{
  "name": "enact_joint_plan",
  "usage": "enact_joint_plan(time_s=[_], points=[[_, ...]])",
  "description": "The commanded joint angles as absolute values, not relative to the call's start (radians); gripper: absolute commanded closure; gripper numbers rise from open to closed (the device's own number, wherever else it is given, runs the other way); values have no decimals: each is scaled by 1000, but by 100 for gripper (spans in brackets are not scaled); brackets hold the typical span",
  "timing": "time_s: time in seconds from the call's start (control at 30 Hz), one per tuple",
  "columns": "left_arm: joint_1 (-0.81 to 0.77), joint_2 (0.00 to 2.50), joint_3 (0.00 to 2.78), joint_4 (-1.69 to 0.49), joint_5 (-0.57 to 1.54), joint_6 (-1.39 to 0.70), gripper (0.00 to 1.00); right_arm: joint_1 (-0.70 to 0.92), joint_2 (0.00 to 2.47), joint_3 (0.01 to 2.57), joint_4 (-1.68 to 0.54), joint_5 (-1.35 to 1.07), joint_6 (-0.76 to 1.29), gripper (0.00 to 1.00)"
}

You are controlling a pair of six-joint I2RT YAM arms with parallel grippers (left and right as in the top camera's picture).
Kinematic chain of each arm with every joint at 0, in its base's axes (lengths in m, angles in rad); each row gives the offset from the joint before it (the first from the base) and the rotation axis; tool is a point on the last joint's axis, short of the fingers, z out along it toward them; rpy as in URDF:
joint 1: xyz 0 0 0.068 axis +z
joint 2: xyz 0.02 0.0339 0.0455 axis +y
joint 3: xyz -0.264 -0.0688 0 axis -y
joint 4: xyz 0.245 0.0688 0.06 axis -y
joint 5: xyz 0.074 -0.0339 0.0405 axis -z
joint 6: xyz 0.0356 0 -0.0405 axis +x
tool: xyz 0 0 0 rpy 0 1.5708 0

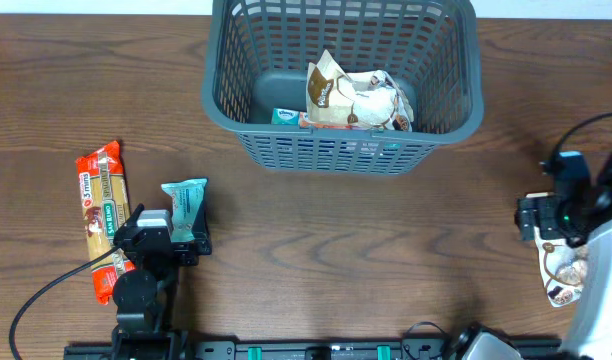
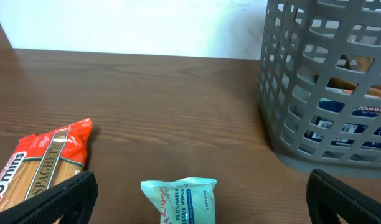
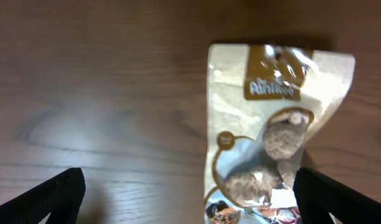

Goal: Pack container
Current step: 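Lower the right gripper onto the remaining PantRee pouch and grasp it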

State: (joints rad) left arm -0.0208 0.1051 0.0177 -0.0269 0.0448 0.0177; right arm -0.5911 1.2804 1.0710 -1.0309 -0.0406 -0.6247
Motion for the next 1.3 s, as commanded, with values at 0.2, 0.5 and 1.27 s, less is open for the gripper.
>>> enact_joint_plan(time_s=[0.2,0.5,1.27], points=[[-23,108,5,-70,14,2,1,-780,1431,1065,-901,-146,-736,1],[-23,108,5,-70,14,2,1,-886,1566,1065,-835,-142,-757,1],[-23,108,5,-70,14,2,1,-987,1756,1066,-766,-105,-744,1]])
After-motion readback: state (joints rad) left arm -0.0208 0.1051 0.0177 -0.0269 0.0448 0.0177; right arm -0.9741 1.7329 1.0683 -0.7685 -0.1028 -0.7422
